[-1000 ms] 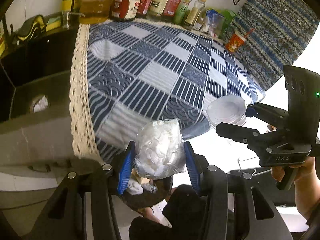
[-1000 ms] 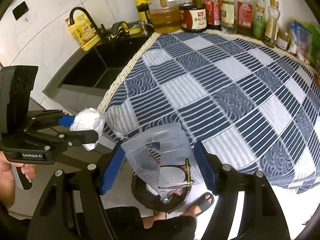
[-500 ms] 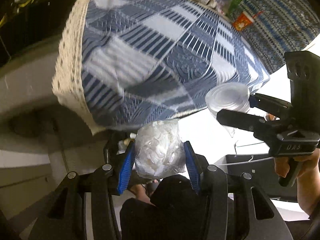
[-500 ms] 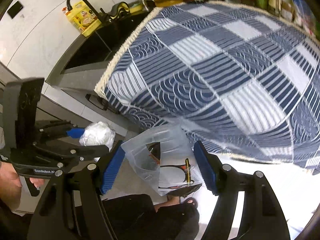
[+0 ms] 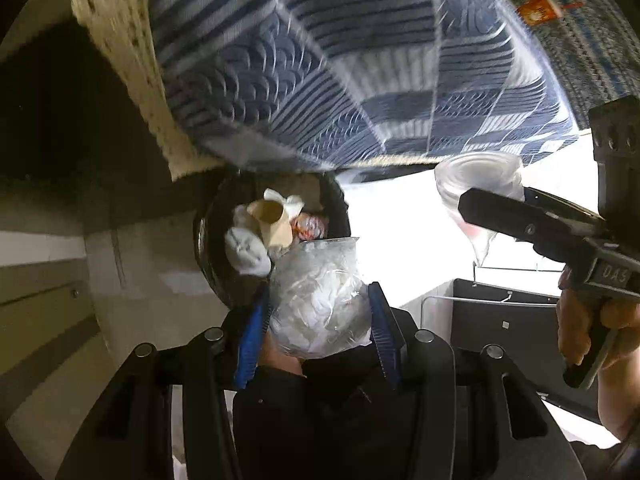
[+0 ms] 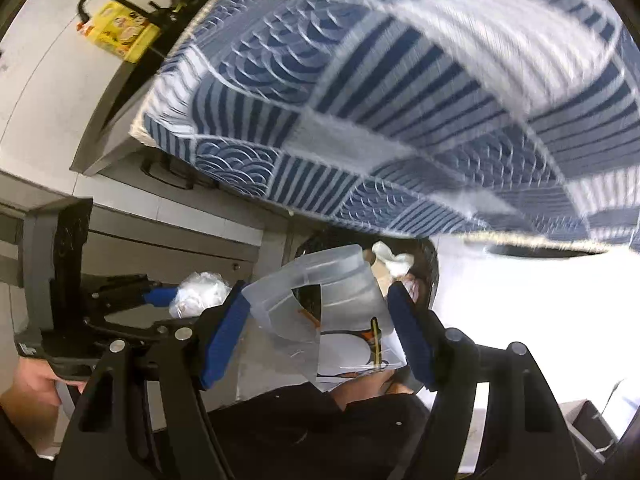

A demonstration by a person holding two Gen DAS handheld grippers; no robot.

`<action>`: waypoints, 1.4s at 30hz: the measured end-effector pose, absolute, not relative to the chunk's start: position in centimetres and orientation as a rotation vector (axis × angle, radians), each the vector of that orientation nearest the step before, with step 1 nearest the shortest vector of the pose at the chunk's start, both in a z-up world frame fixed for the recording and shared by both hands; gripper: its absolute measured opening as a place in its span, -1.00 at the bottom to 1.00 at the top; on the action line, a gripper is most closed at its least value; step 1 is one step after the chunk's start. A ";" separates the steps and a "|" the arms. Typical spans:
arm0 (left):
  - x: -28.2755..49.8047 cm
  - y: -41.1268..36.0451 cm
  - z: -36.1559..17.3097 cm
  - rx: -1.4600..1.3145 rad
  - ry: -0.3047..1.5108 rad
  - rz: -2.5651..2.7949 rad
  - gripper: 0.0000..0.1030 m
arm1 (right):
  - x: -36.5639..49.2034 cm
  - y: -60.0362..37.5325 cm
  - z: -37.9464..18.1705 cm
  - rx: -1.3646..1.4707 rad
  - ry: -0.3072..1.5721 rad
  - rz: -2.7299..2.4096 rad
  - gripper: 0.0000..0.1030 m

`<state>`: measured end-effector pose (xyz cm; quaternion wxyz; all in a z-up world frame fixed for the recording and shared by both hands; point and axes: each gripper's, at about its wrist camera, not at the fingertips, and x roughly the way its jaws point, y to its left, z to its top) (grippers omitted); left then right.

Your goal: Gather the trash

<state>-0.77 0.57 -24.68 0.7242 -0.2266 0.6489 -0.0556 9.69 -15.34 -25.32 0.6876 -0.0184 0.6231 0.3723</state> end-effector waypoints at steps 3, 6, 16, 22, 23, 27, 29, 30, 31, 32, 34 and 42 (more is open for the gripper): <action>-0.8 0.0 -26.2 -0.494 1.463 -0.120 -0.10 | 9.8 -15.7 -27.2 -0.021 1.436 0.810 0.37; -0.9 -0.7 -27.7 -0.489 1.491 -0.125 -0.10 | 9.9 -15.8 -28.7 -0.010 1.462 0.791 0.37; -0.1 -2.4 -31.8 -0.511 1.544 -0.135 -0.10 | 10.9 -16.6 -32.6 0.088 1.525 0.738 0.37; 0.3 -2.8 -33.4 -0.506 1.568 -0.114 0.03 | 11.7 -17.1 -33.9 0.163 1.540 0.715 0.51; 0.4 -2.7 -33.5 -0.505 1.563 -0.100 0.36 | 11.9 -17.2 -33.8 0.174 1.535 0.702 0.56; 1.0 -1.8 -33.4 -0.538 1.534 -0.063 0.59 | 12.4 -17.3 -32.9 0.187 1.484 0.697 0.71; 1.2 -1.6 -33.2 -0.543 1.526 -0.051 0.59 | 12.6 -17.4 -32.9 0.197 1.487 0.690 0.71; 1.2 -1.5 -32.9 -0.544 1.521 -0.049 0.59 | 12.7 -17.5 -32.8 0.202 1.485 0.686 0.71; 1.2 -1.5 -32.7 -0.543 1.518 -0.045 0.59 | 12.7 -17.6 -32.6 0.204 1.484 0.688 0.71; 1.2 -1.4 -32.4 -0.543 1.515 -0.038 0.59 | 12.7 -17.6 -32.3 0.204 1.482 0.688 0.71; 1.2 -1.3 -31.7 -0.543 1.508 -0.032 0.59 | 12.6 -18.0 -31.7 0.207 1.480 0.687 0.71; 0.8 -1.1 -26.5 -0.541 1.422 0.015 0.59 | 11.9 -19.4 -27.2 0.182 1.405 0.685 0.71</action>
